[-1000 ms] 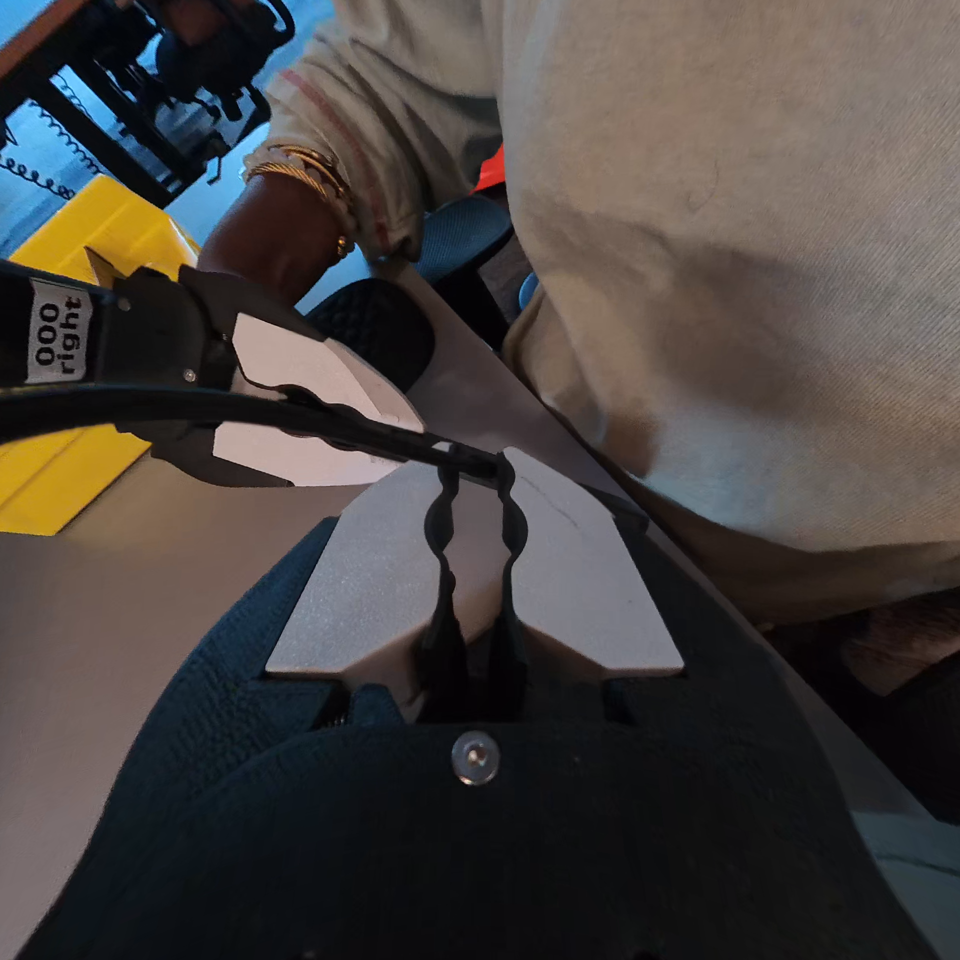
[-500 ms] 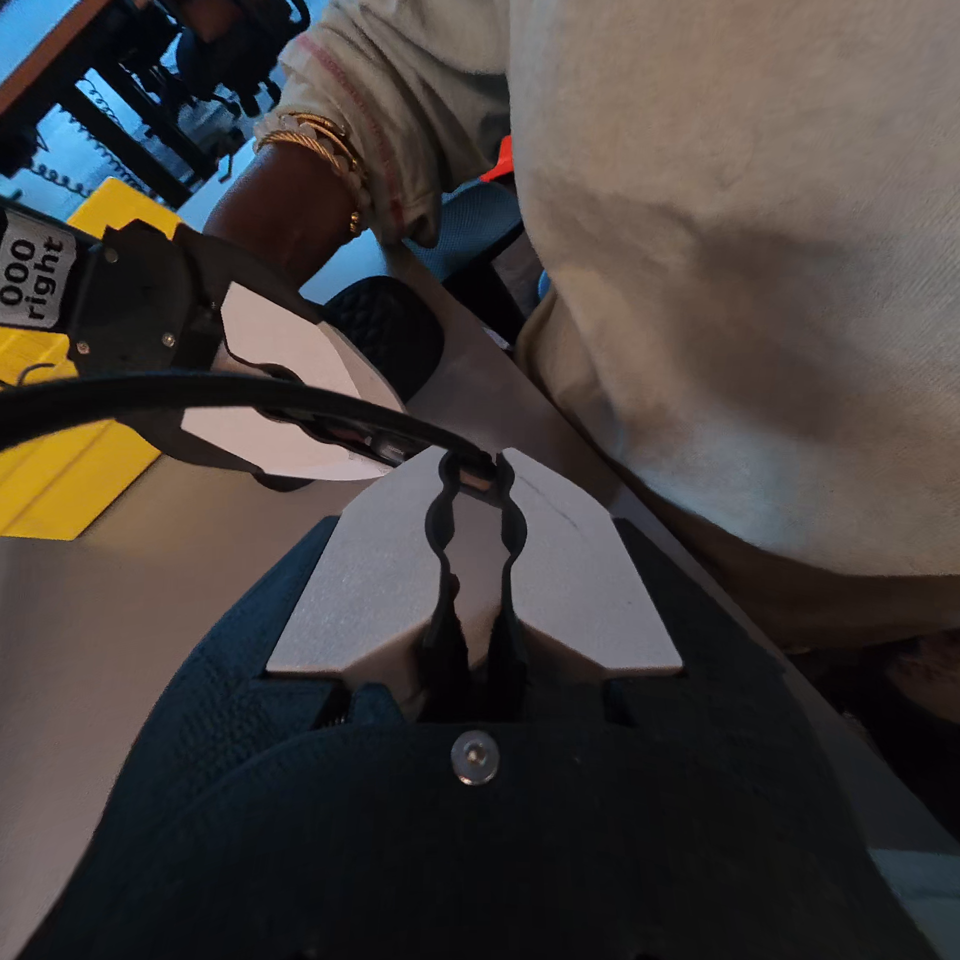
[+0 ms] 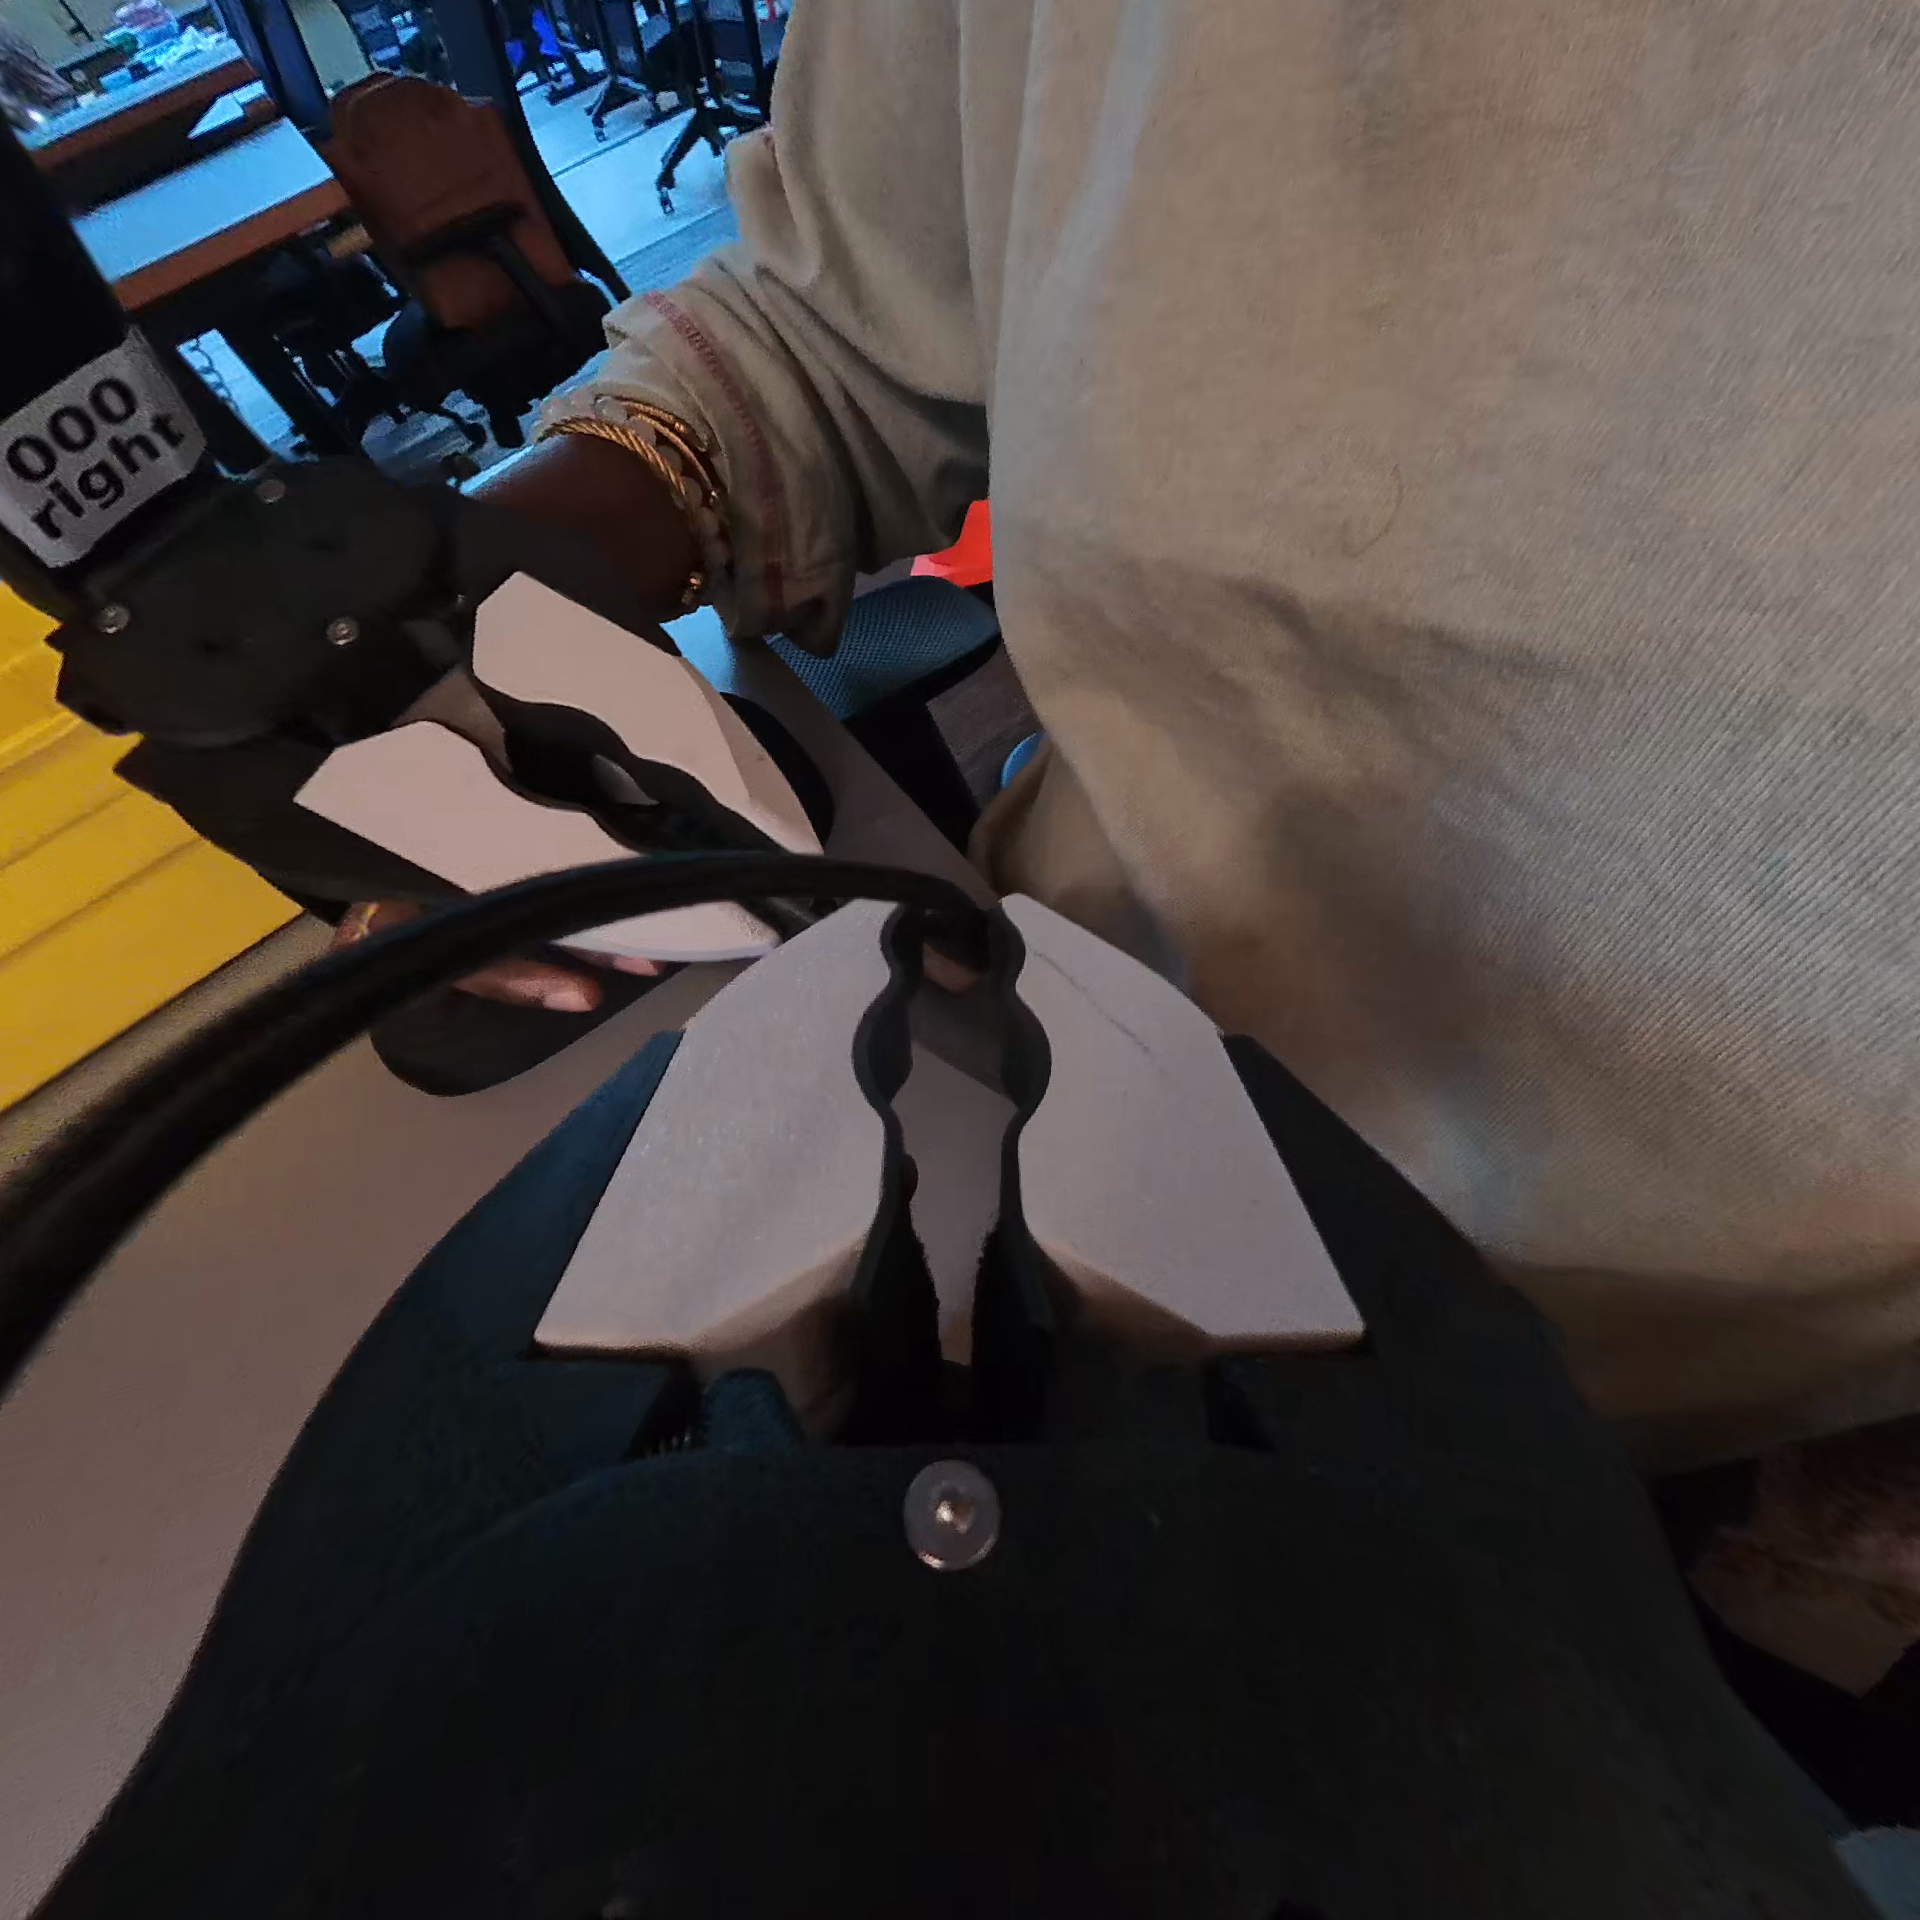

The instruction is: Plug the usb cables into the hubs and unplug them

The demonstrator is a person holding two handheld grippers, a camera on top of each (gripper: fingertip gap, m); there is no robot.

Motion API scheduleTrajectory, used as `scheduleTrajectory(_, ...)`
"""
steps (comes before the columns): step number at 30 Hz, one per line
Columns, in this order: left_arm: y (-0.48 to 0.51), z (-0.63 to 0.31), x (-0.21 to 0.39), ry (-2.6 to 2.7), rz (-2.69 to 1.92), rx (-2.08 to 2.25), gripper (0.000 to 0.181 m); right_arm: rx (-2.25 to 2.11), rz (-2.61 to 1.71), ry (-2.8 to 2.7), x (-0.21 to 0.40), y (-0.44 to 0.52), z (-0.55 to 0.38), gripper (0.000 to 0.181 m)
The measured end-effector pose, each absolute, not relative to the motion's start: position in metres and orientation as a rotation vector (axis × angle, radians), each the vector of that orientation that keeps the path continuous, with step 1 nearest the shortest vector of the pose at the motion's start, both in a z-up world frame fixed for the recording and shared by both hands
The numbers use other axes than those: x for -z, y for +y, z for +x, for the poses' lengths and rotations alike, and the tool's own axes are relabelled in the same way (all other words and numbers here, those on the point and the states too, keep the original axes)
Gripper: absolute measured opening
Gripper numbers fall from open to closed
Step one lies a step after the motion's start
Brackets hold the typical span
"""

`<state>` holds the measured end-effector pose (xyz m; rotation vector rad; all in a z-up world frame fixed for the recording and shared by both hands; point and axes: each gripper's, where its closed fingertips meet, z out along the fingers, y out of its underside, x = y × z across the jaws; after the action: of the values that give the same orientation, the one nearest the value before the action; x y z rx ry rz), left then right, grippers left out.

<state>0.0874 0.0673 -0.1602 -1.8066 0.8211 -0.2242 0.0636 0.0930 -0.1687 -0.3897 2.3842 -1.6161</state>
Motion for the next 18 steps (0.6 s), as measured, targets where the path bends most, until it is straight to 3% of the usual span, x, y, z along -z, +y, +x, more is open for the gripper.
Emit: scheduleTrajectory(18,0.0763,0.0876,0.1700,0.733,-1.815,0.215,0.011,1.600,-0.324,2.409,0.1764,0.0988,0.0657,0.011)
